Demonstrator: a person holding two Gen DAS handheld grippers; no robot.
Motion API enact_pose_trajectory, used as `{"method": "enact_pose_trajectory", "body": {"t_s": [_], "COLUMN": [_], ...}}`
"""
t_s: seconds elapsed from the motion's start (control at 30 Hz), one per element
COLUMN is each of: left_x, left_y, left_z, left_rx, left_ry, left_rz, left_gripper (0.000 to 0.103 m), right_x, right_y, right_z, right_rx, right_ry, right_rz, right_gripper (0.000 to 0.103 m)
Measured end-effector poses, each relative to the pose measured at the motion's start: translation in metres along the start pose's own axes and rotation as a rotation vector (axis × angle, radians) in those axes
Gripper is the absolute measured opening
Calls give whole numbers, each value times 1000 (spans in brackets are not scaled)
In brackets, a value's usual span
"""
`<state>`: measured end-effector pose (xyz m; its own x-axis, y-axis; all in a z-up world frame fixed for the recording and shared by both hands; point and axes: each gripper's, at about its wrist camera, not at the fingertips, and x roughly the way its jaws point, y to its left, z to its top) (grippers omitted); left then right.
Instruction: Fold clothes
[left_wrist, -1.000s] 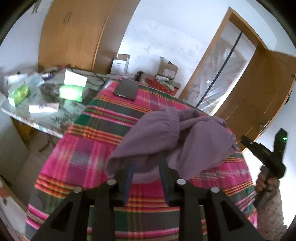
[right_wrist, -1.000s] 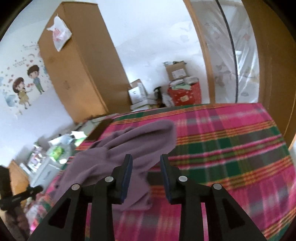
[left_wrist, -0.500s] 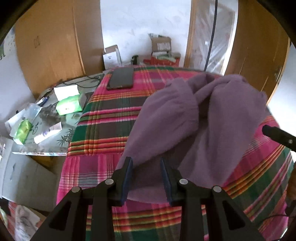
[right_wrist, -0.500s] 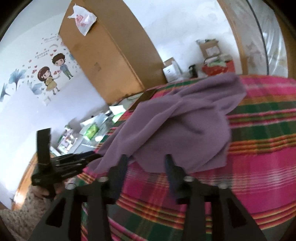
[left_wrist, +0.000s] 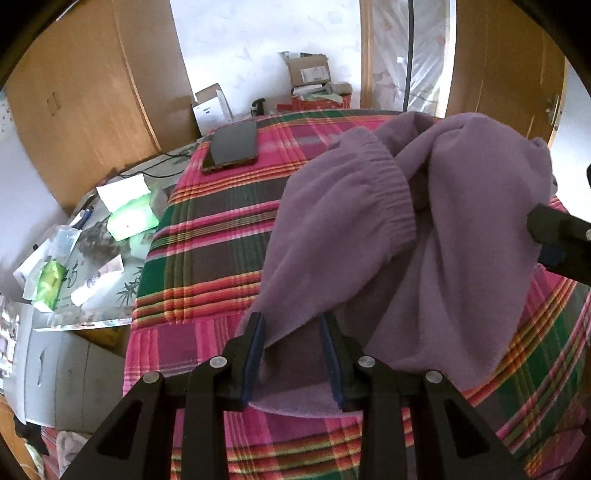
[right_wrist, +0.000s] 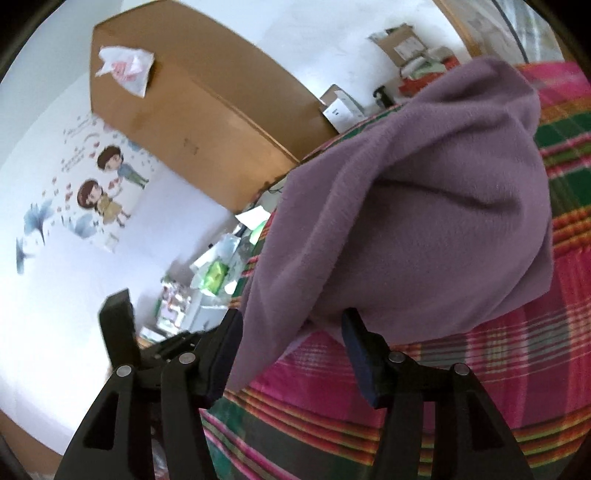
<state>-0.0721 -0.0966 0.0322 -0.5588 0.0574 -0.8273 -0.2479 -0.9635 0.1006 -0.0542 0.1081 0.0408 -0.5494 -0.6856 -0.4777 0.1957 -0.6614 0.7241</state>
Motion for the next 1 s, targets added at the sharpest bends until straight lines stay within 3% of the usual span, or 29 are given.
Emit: {"method": "enact_pose_trajectory", "body": {"t_s": [0.07,0.13,0.2,0.27,0.33,0.37,0.47,1.0], "left_x": [3,5,7,10,11,11,10,-39], "left_y": [-3,-2,1,4,7,9,18,34], "left_z": [2,2,3,3,3,2,2,-12], "left_rx": [12,9,-2,-20,-40,-53,-101,-263], "left_ry": [1,3,6,11,15,16,19,-103], "left_rz": [7,-1,-12,-27,-41,-48,-73,-139], "left_gripper": [32,32,32,31,23,13,4,2], "right_x": [1,2,2,2,1,0,-7,-71], "right_y": [-2,-2,-1,2,6,8,15,24], "right_z": [0,0,1,0,-1,-1,-2,-29], "right_rx": [16,11,6,-11,-28,-37,-62,-130], "right_ry": [-9,-9,-9,-14,-21,-26,-43,-157], "right_rz": [-3,-17,-32,-38,-38,-37,-35,-56], "right_gripper": [53,31,18,15,6,5,4,3]}}
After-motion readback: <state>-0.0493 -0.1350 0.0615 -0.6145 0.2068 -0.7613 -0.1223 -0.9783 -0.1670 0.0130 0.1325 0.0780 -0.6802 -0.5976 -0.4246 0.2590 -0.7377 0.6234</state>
